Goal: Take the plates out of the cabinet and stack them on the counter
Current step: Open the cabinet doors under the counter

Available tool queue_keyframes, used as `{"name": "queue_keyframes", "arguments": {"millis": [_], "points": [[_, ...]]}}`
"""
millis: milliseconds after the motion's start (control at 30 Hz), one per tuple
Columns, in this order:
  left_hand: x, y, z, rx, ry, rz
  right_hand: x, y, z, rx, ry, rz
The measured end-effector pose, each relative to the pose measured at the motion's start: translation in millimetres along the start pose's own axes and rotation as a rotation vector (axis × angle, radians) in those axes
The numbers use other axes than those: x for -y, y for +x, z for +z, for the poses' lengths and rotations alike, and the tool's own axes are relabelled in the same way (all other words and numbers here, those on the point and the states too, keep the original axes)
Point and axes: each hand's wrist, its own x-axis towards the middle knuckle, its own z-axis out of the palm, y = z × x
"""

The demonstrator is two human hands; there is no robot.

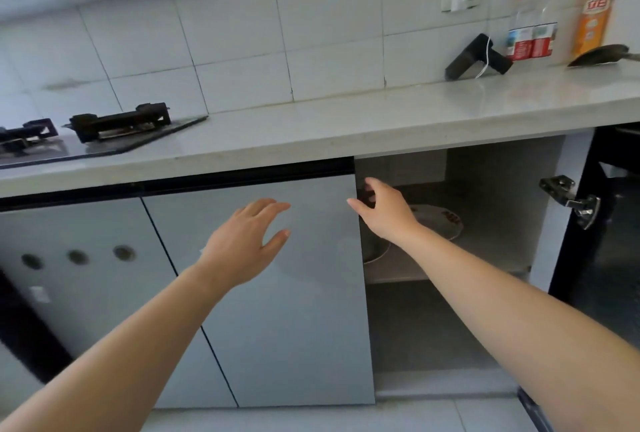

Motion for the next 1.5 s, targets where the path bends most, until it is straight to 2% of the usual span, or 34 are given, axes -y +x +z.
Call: {"name": "queue_keyframes", "arguments": {"millis": [100, 267, 533, 733, 1000, 1200, 1500], "points": [[5.2, 2.1, -2.0, -0.002, 0.007, 0.01, 6.8, 4.6, 8.1, 0.019, 0.081, -0.006], [11.0, 7.1, -6.8, -0.017, 0.007, 0.022, 3.0, -2.9, 12.2, -0.079, 0.191, -0.017], [-5.6, 25.1, -32.2, -0.241, -0.076, 0.081, 7.7, -33.4, 6.5, -0.13, 0.217, -0.048], [-14.8, 31.6, -17.1, -0.2, -0.128, 0.008, 13.7, -67.0, 4.2, -0.138, 0.252, -0.044], [-24.1, 27.3, -12.4, -0.266, -0.29, -0.129, 12.1, -76.2, 0.6, -0.049, 0.378, -0.079], [-32.9, 34.7, -5.6, -0.34, -0.337, -0.237, -2.9, -63.6, 7.8, 0.231, 0.5, -0.047], [-38.7, 28.5, -6.8, -0.28, -0.348, -0.275, -12.0, -59.7, 14.2, 0.305, 0.594, -0.097]]}}
